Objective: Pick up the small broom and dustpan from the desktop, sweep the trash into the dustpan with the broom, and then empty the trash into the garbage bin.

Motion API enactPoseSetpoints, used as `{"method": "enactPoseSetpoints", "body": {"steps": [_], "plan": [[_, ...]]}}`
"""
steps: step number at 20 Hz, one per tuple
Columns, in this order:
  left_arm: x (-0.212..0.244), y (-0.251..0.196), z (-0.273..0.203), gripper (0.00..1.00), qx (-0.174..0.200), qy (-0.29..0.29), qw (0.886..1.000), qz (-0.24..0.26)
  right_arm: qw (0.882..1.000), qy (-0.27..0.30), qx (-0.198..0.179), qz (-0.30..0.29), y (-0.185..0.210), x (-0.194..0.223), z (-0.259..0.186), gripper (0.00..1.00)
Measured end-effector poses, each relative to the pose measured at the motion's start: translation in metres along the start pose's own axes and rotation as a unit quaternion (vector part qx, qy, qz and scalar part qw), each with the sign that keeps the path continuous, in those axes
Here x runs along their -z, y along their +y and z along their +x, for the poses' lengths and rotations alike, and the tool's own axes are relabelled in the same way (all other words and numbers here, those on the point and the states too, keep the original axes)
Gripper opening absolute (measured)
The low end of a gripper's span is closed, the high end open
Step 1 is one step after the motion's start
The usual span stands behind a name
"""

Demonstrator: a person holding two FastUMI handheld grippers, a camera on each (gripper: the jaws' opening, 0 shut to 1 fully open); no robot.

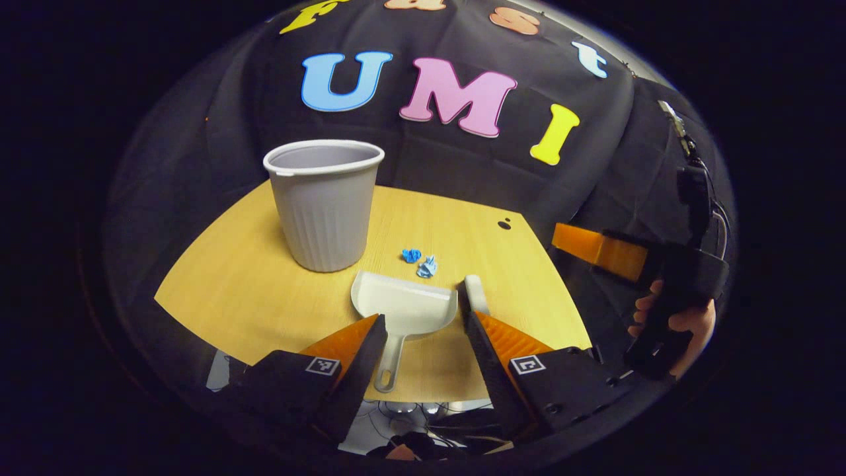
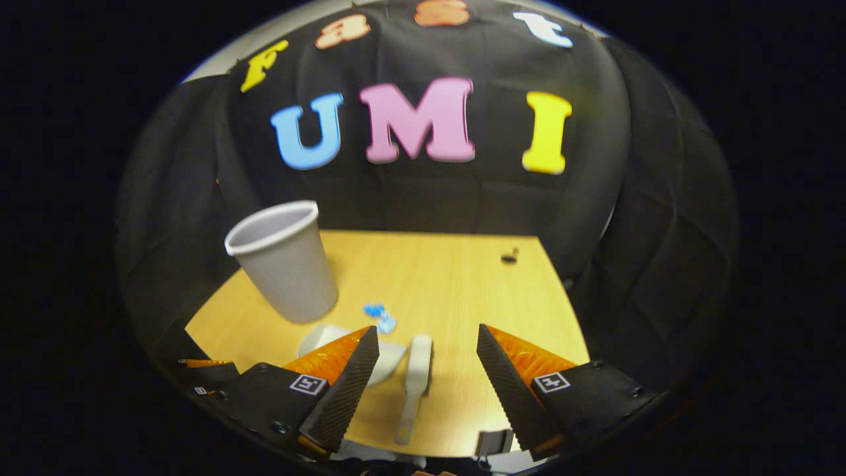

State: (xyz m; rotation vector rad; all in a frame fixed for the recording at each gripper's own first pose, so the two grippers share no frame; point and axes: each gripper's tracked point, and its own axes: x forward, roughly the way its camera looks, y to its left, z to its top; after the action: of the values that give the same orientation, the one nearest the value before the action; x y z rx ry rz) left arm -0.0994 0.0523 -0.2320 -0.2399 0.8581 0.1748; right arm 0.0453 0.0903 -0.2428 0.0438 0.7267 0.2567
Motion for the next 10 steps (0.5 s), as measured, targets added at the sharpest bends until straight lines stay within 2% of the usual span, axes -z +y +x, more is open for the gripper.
{"method": "enactPoseSetpoints", "body": {"steps": [3,7,10], "plan": [[0.018,0.008,0.011,0.78,-0.026,0.078,0.997,-0.014,0.993,0.115,-0.020,0.008,-0.003,0.061,0.044,0.98],[0.019,0.022,0.036,0.76,-0.064,0.175,0.982,0.005,0.977,0.205,-0.042,0.050,-0.012,0.096,0.068,0.99],[0.028,0.015,0.053,0.77,-0.070,0.248,0.966,0.019,0.966,0.247,-0.052,0.058,-0.021,0.111,0.084,0.98]]}}
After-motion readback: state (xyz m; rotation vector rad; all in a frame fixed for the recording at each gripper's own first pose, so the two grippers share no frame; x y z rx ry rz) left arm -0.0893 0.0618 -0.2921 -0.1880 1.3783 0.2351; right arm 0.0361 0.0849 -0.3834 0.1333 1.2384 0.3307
